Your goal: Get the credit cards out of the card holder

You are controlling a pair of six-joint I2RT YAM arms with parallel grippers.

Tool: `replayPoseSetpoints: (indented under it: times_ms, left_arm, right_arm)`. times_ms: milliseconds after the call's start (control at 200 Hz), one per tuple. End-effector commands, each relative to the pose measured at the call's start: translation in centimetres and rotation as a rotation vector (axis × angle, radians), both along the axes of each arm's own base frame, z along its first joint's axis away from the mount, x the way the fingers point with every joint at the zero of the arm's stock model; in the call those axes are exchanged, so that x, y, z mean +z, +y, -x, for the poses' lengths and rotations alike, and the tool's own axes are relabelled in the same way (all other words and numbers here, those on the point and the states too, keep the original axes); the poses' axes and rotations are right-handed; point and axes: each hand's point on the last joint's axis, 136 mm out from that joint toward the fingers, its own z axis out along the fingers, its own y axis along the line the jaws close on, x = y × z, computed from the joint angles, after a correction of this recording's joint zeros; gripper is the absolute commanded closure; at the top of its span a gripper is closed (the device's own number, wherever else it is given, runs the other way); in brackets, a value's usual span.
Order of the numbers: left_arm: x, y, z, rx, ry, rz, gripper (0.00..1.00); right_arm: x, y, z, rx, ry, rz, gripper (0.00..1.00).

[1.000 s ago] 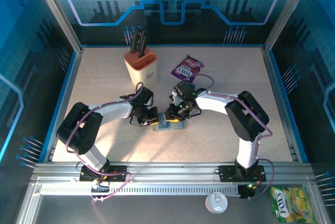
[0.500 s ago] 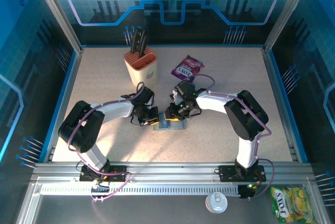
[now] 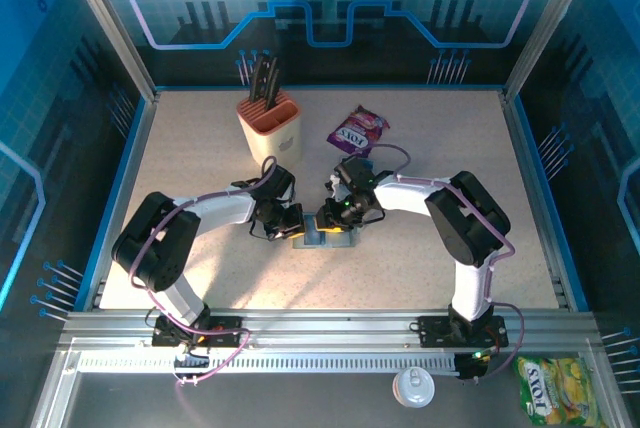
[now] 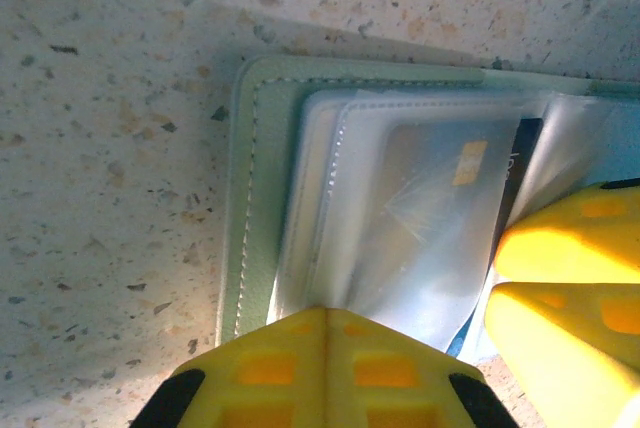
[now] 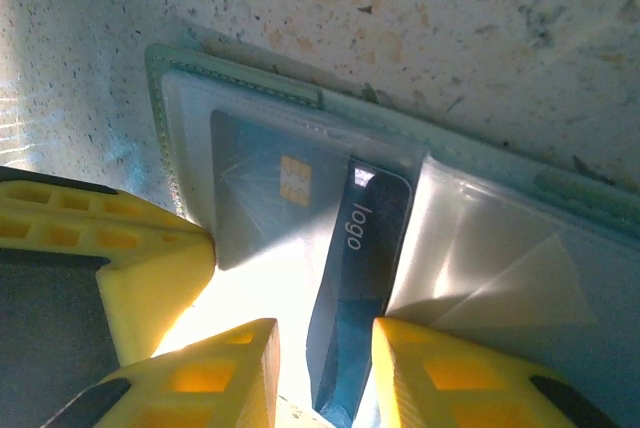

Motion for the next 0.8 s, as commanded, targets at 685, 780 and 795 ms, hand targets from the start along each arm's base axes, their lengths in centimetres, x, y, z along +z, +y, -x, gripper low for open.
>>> replayPoseSetpoints:
  times_ms: [685,780,795]
  left_arm:
    - [-1.0,1.0,0.8,-0.002,0.026,-0.059,1.0]
    - [-1.1,1.0,0.9,0.0,0.028,-0.06,1.0]
    - [-1.1,1.0,0.9,0.0,0.03,-0.06,1.0]
  right_arm:
    - [0.3,0.0,0.8,-0.033,0.046,-0.063,0.71]
    - [0.5,0.1,0.8,-0.035,0.043,-0.072,0.72]
    - [0.5,0.1,0.8,-0.035,0.043,-0.075,0.72]
